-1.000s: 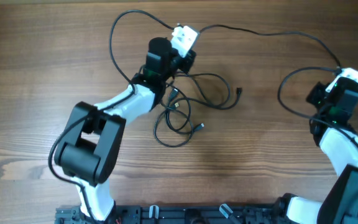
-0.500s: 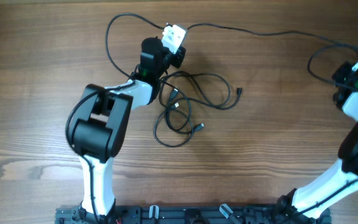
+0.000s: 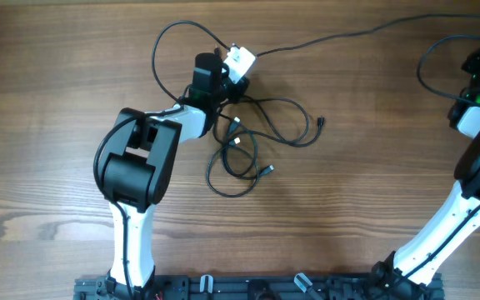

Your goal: Untangle cables

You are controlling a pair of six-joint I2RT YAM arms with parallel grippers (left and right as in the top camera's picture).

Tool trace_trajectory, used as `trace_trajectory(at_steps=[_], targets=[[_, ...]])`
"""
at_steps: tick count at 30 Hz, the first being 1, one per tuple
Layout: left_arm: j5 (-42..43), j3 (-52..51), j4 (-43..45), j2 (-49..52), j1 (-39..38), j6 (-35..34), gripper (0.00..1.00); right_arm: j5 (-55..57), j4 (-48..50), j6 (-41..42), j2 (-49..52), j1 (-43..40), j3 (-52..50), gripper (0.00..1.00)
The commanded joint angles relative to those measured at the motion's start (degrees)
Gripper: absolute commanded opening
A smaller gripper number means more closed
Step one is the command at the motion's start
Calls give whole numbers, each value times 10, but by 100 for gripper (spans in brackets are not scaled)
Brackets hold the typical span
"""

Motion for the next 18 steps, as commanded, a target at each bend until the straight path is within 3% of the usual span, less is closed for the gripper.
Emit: trace_trajectory(at_steps=[1, 4, 12, 16, 17, 18], targets=[[-8, 7, -7, 7, 11, 12, 4, -42, 5, -123, 54, -6, 21, 4], [-8, 7, -7, 7, 11, 12, 4, -42, 8, -176, 83, -7, 26, 4], [-8, 7, -7, 8, 11, 11, 4, -75, 8, -185, 145, -26, 83, 4], [-8, 7, -7, 8, 11, 11, 4, -156, 9, -291, 156, -26, 123, 5], [-8, 7, -7, 8, 11, 11, 4, -167, 8, -313, 156, -26, 125, 15], [-8, 7, -7, 8, 11, 11, 4, -167, 0, -318, 156, -26, 125, 34]])
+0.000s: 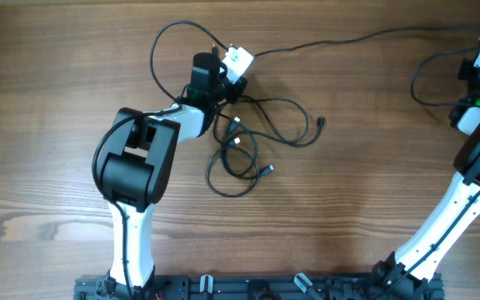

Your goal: Untangle cables

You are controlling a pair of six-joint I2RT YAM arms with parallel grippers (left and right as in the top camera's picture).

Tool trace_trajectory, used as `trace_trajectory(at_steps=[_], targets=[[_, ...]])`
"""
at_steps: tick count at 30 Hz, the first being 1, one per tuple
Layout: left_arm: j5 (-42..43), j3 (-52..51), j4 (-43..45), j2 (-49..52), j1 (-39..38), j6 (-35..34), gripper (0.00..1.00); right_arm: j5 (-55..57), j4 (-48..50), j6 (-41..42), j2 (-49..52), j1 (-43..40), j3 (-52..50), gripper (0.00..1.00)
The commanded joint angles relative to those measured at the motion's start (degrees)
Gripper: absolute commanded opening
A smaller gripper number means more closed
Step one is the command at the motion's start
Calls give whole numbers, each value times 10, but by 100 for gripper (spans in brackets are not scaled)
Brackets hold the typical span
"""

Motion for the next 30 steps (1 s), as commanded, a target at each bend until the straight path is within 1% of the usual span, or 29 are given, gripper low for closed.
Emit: trace_trajectory(at_steps=[1, 2, 3, 4, 6, 7, 8, 9, 10, 13, 15, 18, 19, 21, 23, 25, 27, 30], targets=[[-8, 7, -2, 8, 6, 7, 4, -48, -33, -81, 26, -4, 10, 47], [-8, 7, -2, 8, 6, 7, 10, -48, -52, -89, 26, -4, 10, 58], [-8, 7, -2, 8, 6, 7, 14, -48, -77, -99, 26, -5, 10, 80], [-8, 7, -2, 8, 6, 7, 21, -48, -97, -108, 26, -5, 10, 100], [-8, 7, -2, 8, 6, 5, 46, -48, -117, -99, 25, -5, 10, 100], [-8, 7, -2, 8, 6, 5, 57, -48, -117, -76, 24, -5, 10, 100], [-8, 7, -2, 8, 6, 5, 64, -48, -117, -46, 21, -5, 10, 100], [-8, 7, -2, 8, 6, 4, 74, -49, -118, -22, 16, -5, 10, 100], [-8, 7, -1, 8, 6, 3, 99, -53, -119, 0, 7, -5, 10, 100], [-23, 7, 4, 4, 6, -3, 100, -95, -143, 13, -38, -5, 10, 100], [-34, 7, 24, -10, 7, -66, 100, -95, -182, 10, -87, -5, 10, 100], [-34, 7, 45, -31, 13, -107, 100, -96, -243, 7, -144, -5, 10, 100], [-33, 7, 43, -50, 19, -141, 100, -96, -287, -13, -177, -5, 10, 100], [-33, 7, 34, -74, 24, -185, 100, -95, -346, -22, -217, -5, 10, 100], [-33, 7, 13, -104, 28, -211, 100, -96, -409, -24, -259, -5, 10, 100], [-33, 7, -20, -138, 29, -213, 100, -104, -462, -23, -298, -5, 10, 100], [-33, 7, -58, -169, 29, -213, 100, -108, -493, -22, -325, -5, 10, 100], [-33, 7, -151, -230, 32, -213, 100, -108, -551, -18, -369, -5, 10, 100]])
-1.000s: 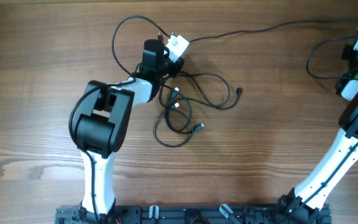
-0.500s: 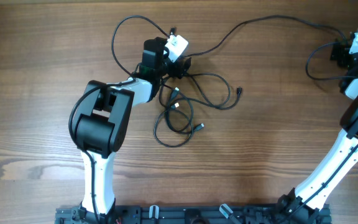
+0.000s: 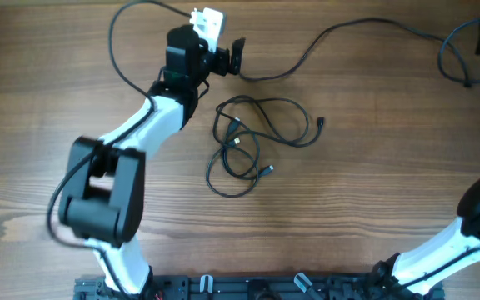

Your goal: Untangle cables

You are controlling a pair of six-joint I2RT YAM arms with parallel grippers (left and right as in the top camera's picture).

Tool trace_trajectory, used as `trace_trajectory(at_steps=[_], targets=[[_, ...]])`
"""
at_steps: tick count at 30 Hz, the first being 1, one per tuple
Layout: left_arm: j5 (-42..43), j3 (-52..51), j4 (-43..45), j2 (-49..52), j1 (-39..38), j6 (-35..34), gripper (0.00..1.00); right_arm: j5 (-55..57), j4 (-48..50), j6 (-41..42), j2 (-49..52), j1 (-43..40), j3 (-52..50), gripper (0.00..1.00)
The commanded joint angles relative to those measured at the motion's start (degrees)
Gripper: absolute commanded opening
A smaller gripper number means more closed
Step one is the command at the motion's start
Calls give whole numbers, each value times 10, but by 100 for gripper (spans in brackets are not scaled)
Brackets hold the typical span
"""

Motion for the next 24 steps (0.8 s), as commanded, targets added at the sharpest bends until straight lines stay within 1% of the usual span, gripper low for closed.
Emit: trace_trajectory(at_steps=[1, 3, 5, 7, 8, 9, 11, 12, 14, 17, 21, 24], targets=[[-3, 4, -92, -80, 4, -17, 100, -15, -59, -1, -42, 2, 0, 99], [-3, 4, -144, -110, 4, -22, 100, -40, -107, -2, -52, 2, 0, 100], [-3, 4, -203, -143, 4, -66, 100, -127, -184, -1, -60, 3, 0, 99], [-3, 4, -250, -163, 3, -99, 100, -196, -235, 2, -61, 4, 0, 95], [-3, 4, -278, -172, 3, -118, 100, -225, -256, 17, -61, 5, 0, 93], [0, 4, -317, -182, 3, -141, 100, -252, -277, 51, -60, 10, 0, 89], [9, 4, -372, -191, 3, -169, 100, -270, -303, 83, -60, 23, 0, 84], [24, 4, -406, -193, 3, -180, 100, -272, -326, 89, -60, 40, 0, 84], [47, 4, -445, -193, 2, -179, 100, -264, -367, 87, -60, 77, 0, 85], [47, 4, -495, -193, 3, -180, 100, -236, -404, 90, -60, 132, 0, 85], [46, 4, -548, -199, 4, -208, 100, -148, -440, 117, -60, 222, 0, 85], [47, 4, -586, -211, 15, -209, 100, -74, -451, 134, -60, 295, -5, 83]])
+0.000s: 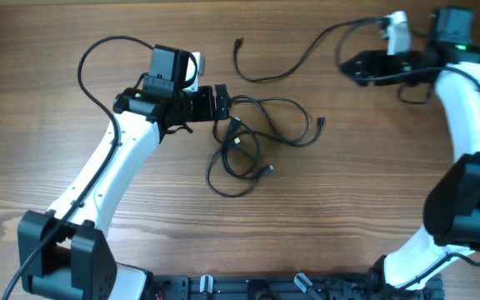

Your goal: Untangle cables

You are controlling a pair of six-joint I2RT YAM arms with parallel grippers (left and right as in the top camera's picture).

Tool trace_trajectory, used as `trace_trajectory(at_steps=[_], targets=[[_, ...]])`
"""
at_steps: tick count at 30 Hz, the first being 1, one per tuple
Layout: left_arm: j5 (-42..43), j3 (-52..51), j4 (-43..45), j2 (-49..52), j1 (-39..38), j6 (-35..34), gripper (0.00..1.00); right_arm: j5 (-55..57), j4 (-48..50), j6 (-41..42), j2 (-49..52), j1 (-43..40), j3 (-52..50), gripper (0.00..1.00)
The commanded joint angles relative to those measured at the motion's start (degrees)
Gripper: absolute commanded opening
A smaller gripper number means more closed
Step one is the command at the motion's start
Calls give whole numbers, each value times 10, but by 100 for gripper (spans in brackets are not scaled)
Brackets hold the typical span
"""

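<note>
A knot of thin black cables [244,142] lies in coils at mid-table. My left gripper [222,102] points right at the knot's upper left end and looks shut on a black cable there. A white plug [193,65] sits by its wrist, with a cable loop [86,71] arcing out to the left. A long black cable [294,62] runs from a free plug end [238,42] to my right gripper [355,62]. That gripper points left and looks shut on it, with a second white plug [397,22] beside it.
The table is bare brown wood [365,192]. The left arm [98,179] crosses the left half diagonally, and the right arm [469,108] comes down the right edge. Loose plug ends [319,123] stick out of the knot on its right.
My left gripper has come down and right from the far edge to the knot's top. My right gripper has moved in from the far right corner. The long cable's left end now lies free.
At first my left gripper sat at the knot's top by the white plug, the right at the far right holding the long cable. The left then stood at the far edge with plug and cable clear of the knot. Now both grippers are further inward and the cable lies slack.
</note>
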Motion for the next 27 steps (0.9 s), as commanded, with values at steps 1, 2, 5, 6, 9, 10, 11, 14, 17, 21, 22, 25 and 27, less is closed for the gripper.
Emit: trace_trajectory(at_steps=[1, 2, 5, 6, 9, 10, 11, 14, 17, 21, 22, 25, 27], targets=[[7, -1, -32, -33, 19, -15, 100, 105, -3, 22, -17, 57, -9, 83], [7, -1, -37, -39, 22, -15, 100, 120, -3, 23, -14, 70, -10, 83], [7, -1, -56, -61, 36, -14, 100, 132, -2, 24, -8, 105, -14, 83], [4, -1, -63, -67, 40, -14, 100, 134, 0, 26, -6, 113, -17, 83], [-25, -1, -91, -91, 55, -15, 100, 133, -6, 68, 1, 137, -20, 81], [-34, -1, -96, -97, 60, -15, 100, 131, -7, 78, 2, 145, -25, 80], [-38, -1, -100, -102, 64, -15, 100, 128, -7, 82, 2, 151, -30, 80], [-38, -1, -104, -107, 80, -15, 100, 137, 2, 81, 2, 179, -54, 80], [-38, -1, -104, -106, 88, -15, 100, 174, 26, 82, 3, 196, -81, 84], [-36, -1, -111, -106, 88, -14, 100, 192, 100, 101, 11, 199, -121, 84], [-36, -1, -116, -106, 88, -14, 100, 192, 120, 108, 17, 199, -129, 83], [-36, -1, -133, -106, 88, -14, 100, 194, 154, 110, 48, 199, -132, 83], [-34, -1, -136, -106, 87, -14, 100, 194, 175, 110, 68, 199, -132, 84]])
